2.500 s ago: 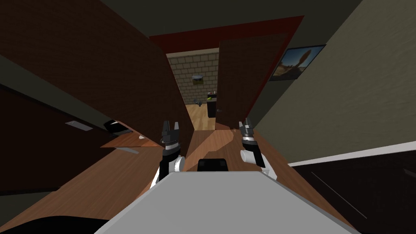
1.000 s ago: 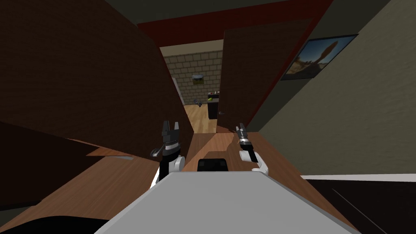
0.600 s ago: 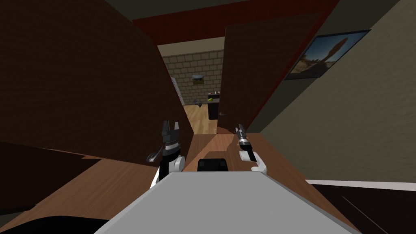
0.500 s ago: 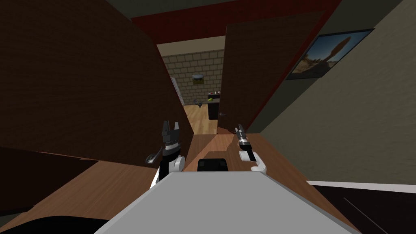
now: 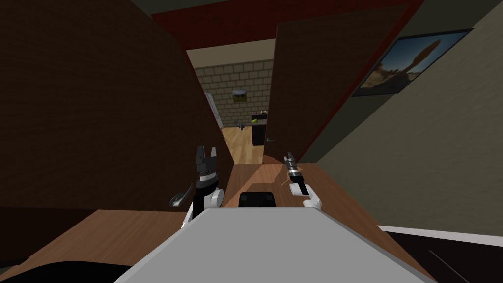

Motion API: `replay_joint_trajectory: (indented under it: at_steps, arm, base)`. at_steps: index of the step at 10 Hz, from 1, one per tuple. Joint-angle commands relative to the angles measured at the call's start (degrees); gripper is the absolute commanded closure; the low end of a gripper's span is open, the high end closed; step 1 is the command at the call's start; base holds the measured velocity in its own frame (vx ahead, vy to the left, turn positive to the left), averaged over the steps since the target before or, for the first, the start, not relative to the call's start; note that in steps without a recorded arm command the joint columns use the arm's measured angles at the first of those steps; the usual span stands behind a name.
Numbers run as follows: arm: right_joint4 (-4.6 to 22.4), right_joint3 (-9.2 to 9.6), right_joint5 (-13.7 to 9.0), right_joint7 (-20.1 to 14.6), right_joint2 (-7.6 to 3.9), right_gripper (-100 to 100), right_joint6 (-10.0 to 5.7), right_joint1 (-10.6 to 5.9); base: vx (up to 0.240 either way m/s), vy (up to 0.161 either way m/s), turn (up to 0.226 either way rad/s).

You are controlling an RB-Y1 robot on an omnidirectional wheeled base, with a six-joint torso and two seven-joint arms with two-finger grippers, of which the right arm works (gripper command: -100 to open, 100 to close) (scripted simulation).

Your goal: Pull the door open

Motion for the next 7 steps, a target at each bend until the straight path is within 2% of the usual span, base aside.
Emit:
replay_joint_trajectory:
  at_steps: [1, 7]
  arm:
    - [2.8, -0.24, 0.4, -0.4, -0.17, -100, -0.79, -1.10]
    - [11.9, -1.13, 1.9, -1.9, -1.10, -100, -3.35, -4.28]
  base:
    - [0.101, 0.003, 0.005]
    - [0.094, 0.010, 0.004]
